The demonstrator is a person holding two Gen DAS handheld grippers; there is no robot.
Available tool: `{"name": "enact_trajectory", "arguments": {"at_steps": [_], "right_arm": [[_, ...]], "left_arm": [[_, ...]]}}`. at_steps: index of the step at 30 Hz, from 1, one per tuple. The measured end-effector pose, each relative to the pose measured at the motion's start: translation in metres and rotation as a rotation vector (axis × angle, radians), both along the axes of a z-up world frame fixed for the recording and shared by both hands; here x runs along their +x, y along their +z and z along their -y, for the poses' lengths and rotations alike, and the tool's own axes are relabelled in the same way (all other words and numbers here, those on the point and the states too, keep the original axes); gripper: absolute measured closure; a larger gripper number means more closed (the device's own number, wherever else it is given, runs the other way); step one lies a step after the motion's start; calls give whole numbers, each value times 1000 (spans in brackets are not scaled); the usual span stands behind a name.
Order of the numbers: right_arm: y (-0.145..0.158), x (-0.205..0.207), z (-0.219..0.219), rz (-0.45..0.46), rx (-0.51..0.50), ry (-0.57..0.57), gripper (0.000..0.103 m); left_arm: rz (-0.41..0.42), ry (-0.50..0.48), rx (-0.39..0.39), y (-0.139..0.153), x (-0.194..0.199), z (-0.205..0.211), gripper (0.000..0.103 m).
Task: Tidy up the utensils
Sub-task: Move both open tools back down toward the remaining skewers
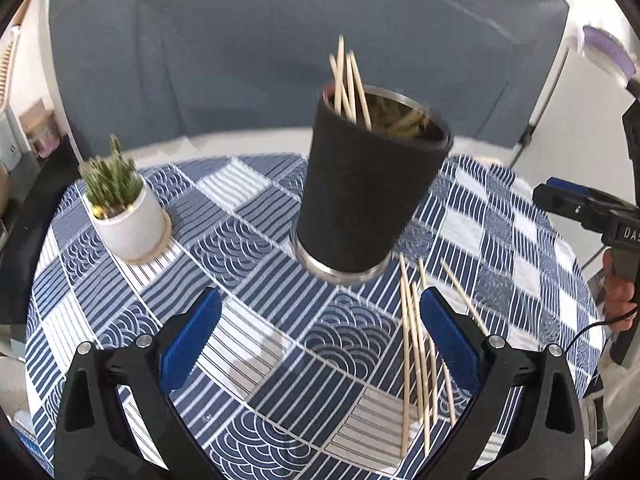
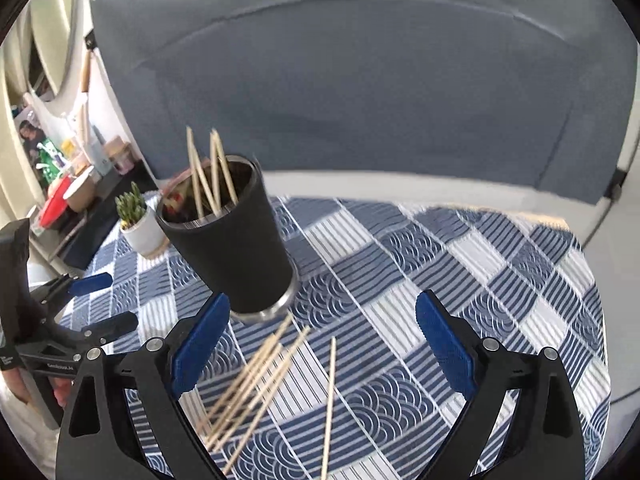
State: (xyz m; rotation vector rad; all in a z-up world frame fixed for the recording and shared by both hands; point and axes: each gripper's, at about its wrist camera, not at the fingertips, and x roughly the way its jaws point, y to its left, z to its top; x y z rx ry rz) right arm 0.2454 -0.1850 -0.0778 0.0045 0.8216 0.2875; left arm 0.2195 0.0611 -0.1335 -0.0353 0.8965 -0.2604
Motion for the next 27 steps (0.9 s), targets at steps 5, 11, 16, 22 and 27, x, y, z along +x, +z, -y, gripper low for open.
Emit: {"name": "enact_trajectory", "arguments": {"at_steps": [5, 11, 16, 22, 27], "right_arm": [[-25, 1, 4, -77, -40, -14, 13], [-66, 2, 2, -180, -110, -7, 13], [-102, -2, -2, -269, -157, -20, 13], [-129, -7, -4, -331, -179, -47, 13], [-145, -10, -2, -379, -207, -76, 12]], "left_arm": [[-90, -36, 9, -27, 3, 13, 6], [-167, -83, 30, -57, 4, 30, 6], [-226, -132, 84, -75, 6, 47, 6], [-269, -165, 128, -87, 10, 54, 6], [-271, -150, 161, -94, 14, 54, 6]]}}
